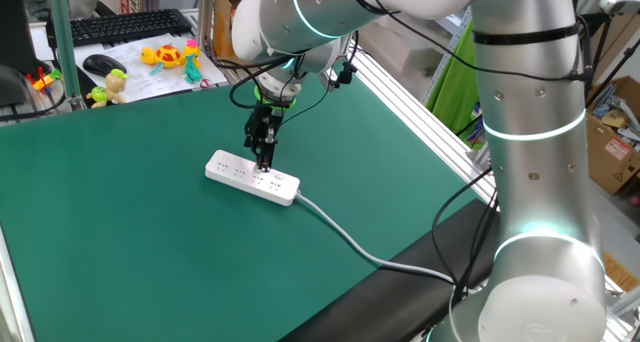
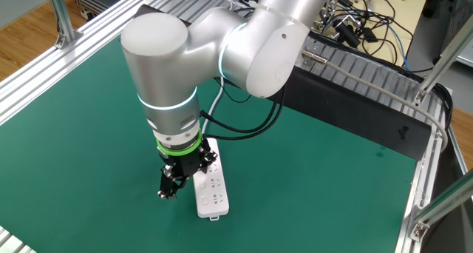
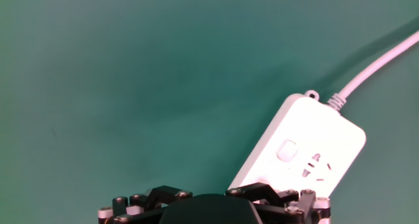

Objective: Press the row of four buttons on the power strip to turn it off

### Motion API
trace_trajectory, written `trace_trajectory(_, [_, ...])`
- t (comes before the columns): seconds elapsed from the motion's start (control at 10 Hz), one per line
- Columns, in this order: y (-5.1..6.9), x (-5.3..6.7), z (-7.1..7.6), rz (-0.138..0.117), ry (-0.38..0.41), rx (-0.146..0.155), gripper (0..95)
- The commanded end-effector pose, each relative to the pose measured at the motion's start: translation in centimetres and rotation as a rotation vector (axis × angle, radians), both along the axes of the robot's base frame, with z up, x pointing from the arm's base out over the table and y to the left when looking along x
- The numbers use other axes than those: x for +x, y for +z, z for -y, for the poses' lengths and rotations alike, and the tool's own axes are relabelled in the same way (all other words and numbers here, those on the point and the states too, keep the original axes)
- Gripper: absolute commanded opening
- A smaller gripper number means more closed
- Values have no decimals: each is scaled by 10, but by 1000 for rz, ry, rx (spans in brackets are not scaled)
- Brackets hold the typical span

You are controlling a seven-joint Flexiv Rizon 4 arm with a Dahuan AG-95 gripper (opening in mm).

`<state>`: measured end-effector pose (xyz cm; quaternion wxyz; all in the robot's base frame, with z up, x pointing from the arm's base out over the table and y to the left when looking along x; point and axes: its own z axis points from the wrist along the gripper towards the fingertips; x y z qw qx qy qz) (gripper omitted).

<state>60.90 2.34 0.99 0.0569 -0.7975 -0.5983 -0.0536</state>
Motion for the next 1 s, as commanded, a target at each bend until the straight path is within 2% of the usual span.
trace_trajectory(0.1, [-3,6,0,3,1,-5,950])
trace_trajectory(0.7, [5,12,-7,-2,-15,-3,950])
trace_trajectory(0.9, [-1,13,-10,1,-9,-19,950])
trace_trajectory(1.0, [0,13,-10,-4,4,-10,950])
